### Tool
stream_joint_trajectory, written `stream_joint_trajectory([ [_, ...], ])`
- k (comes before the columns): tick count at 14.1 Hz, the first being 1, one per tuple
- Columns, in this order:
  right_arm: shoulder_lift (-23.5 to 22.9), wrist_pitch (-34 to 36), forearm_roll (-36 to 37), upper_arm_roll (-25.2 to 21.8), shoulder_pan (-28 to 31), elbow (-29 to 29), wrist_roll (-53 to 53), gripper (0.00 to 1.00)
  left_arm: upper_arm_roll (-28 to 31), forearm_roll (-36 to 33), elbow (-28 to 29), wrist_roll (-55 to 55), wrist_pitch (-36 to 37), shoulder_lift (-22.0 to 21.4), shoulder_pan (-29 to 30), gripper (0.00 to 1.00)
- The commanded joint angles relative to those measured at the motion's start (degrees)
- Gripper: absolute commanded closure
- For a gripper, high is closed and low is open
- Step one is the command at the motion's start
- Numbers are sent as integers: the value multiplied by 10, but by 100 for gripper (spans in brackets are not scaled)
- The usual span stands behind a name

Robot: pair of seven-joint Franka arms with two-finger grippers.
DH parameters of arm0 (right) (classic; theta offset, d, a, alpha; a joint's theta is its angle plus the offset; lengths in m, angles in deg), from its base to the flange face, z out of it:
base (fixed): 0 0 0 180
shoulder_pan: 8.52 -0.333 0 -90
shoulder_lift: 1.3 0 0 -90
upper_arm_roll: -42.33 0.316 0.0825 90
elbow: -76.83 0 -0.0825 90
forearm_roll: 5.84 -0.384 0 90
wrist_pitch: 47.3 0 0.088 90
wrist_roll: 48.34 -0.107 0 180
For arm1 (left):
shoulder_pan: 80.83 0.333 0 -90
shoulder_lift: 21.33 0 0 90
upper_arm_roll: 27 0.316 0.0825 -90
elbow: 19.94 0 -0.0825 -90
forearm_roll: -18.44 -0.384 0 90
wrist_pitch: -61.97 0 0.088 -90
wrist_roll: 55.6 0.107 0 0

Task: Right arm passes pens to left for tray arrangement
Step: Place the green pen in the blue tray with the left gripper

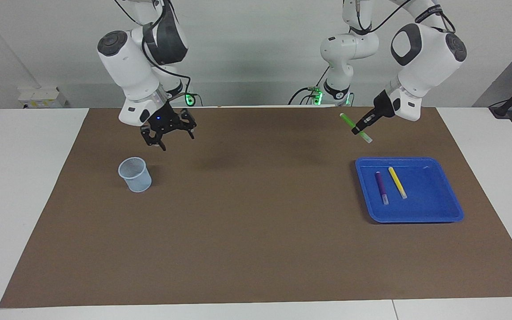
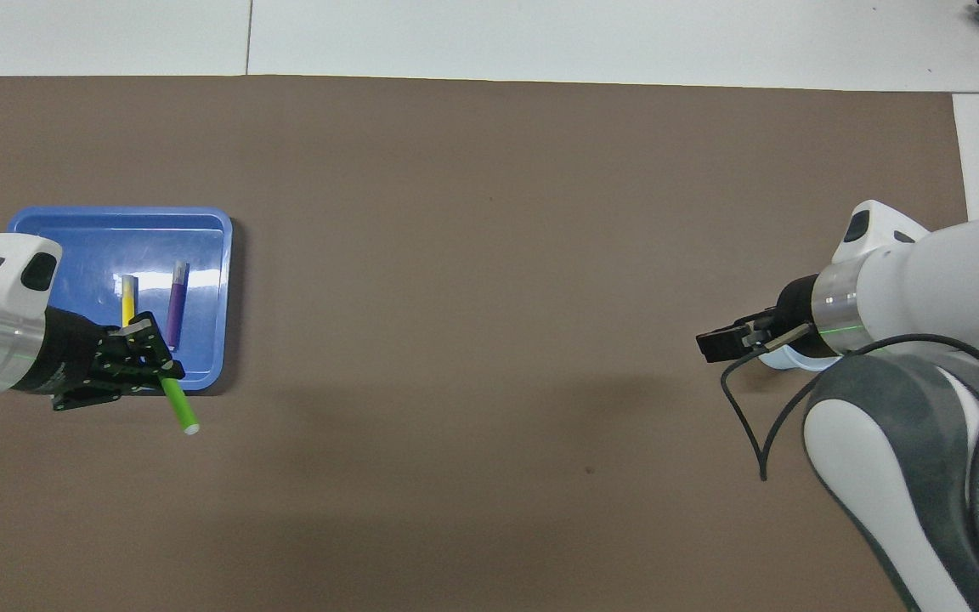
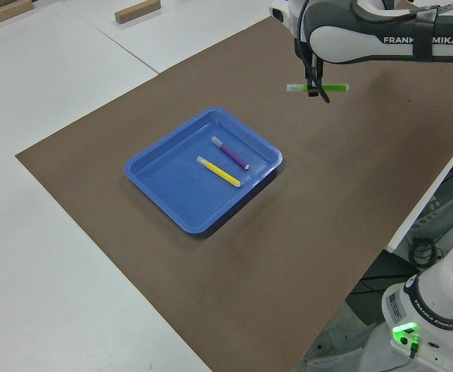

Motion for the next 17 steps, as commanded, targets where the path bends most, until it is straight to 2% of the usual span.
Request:
stream_joint_trajectory([
  [1,4,80,58,7,11,55,6,0,-6,-69,0,99,21,-11,24,100],
  [4,-6,179,59,7,31,149,6,0,1,-134,0,204,10,-7,39,100],
  [6,-14,216,59,6,33,184,3,0,3,-168,-1,266,-9,2,46,100],
  [10,-10,237,52,-27,33,186,4,0,3,-202,-1,343,-66,50,88,100],
  [17,-13,229,52,-23,19,181,0,0,3,-232,-1,362,-173,128,117,100],
])
